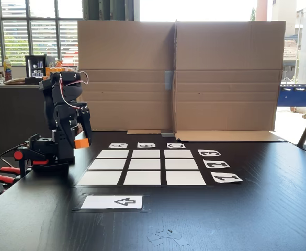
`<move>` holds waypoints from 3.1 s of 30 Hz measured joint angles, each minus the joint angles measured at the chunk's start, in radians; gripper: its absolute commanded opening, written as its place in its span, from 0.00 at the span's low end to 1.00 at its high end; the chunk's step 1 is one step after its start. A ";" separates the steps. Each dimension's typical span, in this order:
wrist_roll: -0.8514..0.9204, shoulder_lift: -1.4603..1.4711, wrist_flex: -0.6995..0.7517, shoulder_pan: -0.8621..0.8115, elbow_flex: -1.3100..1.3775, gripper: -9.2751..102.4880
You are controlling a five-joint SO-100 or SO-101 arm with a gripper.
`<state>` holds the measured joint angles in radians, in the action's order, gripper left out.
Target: Pick up the round, orange token and place it in the grid on square A1.
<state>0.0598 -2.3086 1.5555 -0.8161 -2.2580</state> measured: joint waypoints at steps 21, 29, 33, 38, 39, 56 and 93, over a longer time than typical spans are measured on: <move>0.000 0.394 -0.233 0.075 -0.015 0.17; 0.000 0.443 -0.339 0.083 -0.015 0.18; 0.000 0.460 -0.371 0.087 -0.015 0.18; 0.000 0.471 -0.410 0.115 -0.028 0.18; 0.000 0.472 -0.416 0.121 -0.028 0.18; 0.000 0.529 -0.434 0.143 -0.034 0.18; 0.002 0.456 -0.543 0.035 -0.044 0.34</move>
<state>0.0614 -1.8530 1.0124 -0.7808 -2.3025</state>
